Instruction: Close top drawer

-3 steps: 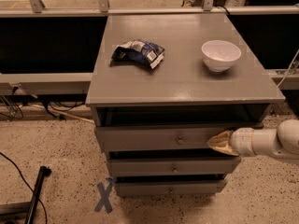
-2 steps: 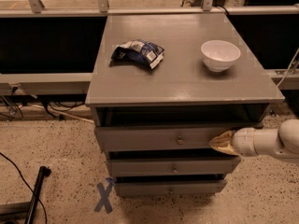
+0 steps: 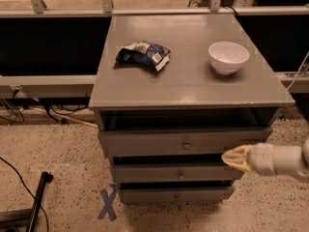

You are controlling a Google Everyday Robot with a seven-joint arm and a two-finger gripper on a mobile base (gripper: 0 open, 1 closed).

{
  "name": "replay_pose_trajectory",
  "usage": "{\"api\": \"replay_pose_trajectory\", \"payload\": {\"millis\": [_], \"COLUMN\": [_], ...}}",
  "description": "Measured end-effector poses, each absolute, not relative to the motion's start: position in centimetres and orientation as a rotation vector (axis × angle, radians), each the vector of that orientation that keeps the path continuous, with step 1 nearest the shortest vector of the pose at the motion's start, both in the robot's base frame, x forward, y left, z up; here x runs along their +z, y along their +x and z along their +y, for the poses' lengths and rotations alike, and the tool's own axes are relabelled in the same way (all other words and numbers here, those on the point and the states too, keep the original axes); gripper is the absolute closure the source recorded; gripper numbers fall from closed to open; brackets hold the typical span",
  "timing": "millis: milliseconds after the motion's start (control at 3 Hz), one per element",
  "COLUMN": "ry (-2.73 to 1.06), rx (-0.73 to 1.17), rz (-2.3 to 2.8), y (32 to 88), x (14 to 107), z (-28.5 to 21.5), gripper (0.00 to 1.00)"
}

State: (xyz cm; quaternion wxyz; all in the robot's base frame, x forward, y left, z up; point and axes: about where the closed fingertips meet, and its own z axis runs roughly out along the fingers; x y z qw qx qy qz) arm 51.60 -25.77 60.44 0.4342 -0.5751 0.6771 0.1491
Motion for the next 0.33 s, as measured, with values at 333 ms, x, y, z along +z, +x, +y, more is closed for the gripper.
{"api": "replay_pose_trajectory", "payload": {"millis": [333], "ry": [-1.424], "rx": [0.407], "rz": [1.685], "y": [43.64], "x": [62.19], "z": [-27.12], "gripper": [1.0]}}
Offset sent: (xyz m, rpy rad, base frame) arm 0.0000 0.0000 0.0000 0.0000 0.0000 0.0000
